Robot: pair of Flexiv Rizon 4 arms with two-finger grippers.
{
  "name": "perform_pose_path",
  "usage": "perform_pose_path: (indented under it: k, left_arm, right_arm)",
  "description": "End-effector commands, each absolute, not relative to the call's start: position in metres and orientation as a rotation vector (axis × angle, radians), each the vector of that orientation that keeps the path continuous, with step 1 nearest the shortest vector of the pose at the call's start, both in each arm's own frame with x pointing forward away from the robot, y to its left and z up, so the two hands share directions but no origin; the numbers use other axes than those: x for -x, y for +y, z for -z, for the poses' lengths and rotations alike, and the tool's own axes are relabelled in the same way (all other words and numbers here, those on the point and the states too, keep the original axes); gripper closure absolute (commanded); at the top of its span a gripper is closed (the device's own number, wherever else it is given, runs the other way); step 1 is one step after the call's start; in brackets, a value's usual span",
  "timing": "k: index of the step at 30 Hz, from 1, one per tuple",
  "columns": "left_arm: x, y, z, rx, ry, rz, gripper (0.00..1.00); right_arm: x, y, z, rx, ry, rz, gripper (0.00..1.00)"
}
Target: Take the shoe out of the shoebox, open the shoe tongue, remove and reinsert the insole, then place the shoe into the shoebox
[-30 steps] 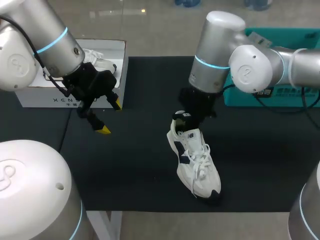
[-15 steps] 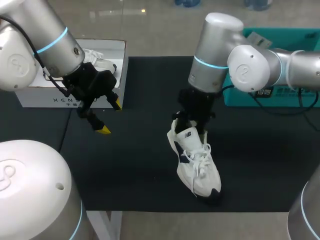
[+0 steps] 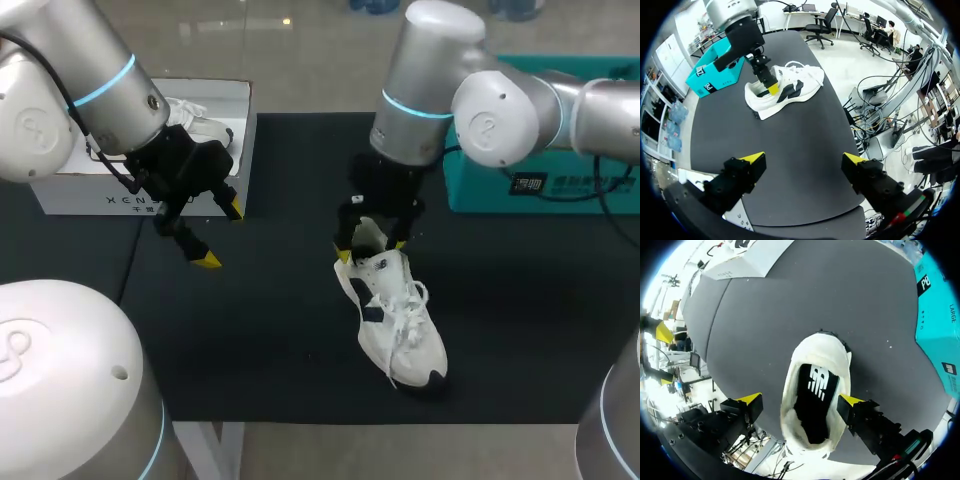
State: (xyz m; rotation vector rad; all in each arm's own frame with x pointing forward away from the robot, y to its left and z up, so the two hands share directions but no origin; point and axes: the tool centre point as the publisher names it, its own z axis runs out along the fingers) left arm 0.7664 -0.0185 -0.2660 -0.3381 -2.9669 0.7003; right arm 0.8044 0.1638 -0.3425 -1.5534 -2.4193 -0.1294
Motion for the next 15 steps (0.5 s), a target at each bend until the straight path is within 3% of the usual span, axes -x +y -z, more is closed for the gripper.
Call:
perform_pose_path:
  k: [1,6,7,8,15]
  left_arm:
    - [-0.767,-0.018,0.266,0.339,-2.967,-0.697,0.0]
    - [-0.767,-0.018,0.266,0.339,-2.967,-0.697,0.0]
    - [-0.767,-0.018,0.266,0.339,-2.967,-0.697,0.0]
    - [-0.767,-0.018,0.266,0.339,-2.967,-0.697,0.0]
    - [-0.767,-0.018,0.266,0.339,-2.967,-0.697,0.0]
  right_arm:
    - [-0.798,0.155,0.303,1.604,-2.471,0.14,0.0]
    - [-0.784,0.145,0.282,1.613,-2.49,0.17,0.0]
    - [-0.78,0.143,0.281,1.614,-2.487,0.181,0.55]
    - [-0.775,0.142,0.28,1.597,-2.48,0.181,1.0]
    - [-0.745,0.139,0.302,1.562,-2.385,0.132,1.0]
